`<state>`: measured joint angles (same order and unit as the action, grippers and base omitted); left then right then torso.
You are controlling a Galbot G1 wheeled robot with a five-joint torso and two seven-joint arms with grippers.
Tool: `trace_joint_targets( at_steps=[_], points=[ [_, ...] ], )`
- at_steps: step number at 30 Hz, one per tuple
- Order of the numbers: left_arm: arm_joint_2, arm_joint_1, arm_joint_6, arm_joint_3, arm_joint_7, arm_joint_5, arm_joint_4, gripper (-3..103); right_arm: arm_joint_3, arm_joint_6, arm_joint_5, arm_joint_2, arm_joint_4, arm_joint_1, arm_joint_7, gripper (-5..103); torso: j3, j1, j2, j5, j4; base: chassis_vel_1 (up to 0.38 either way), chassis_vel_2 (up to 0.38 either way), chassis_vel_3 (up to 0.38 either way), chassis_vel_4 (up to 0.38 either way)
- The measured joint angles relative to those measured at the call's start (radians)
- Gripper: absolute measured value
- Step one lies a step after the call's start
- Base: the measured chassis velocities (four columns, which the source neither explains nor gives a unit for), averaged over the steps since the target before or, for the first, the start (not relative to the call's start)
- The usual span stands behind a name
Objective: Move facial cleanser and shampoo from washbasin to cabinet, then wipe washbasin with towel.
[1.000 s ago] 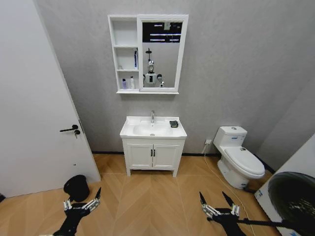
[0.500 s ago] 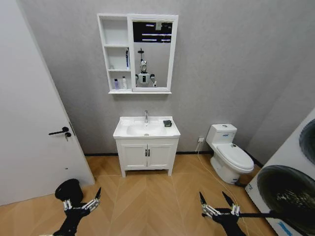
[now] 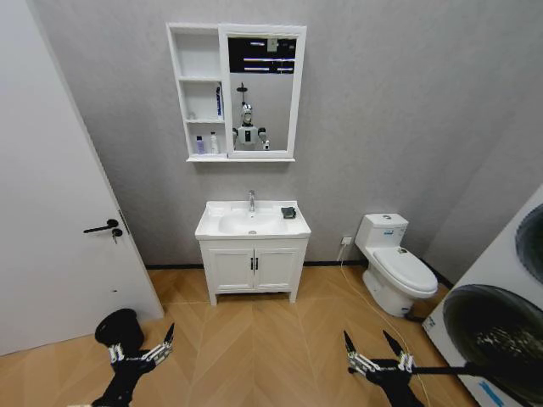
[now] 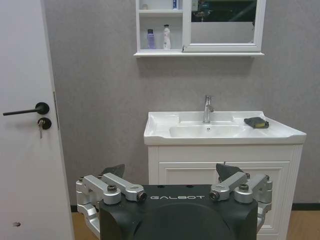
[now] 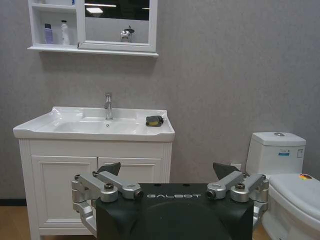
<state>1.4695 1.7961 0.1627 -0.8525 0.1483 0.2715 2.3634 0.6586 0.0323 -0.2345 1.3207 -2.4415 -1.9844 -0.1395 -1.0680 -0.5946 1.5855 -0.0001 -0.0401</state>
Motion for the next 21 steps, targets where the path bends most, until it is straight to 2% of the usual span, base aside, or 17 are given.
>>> trace_joint_targets(
  at_steps=[21],
  points=[
    [0.0,0.0,0.0,0.0,0.0,0.0,0.0,100,0.0,0.0,0.0,0.0,0.0,0.0,0.0,100,0.0,0.0,0.0,0.0001,0.0,0.0,0.0,0.0,0.0]
  ],
)
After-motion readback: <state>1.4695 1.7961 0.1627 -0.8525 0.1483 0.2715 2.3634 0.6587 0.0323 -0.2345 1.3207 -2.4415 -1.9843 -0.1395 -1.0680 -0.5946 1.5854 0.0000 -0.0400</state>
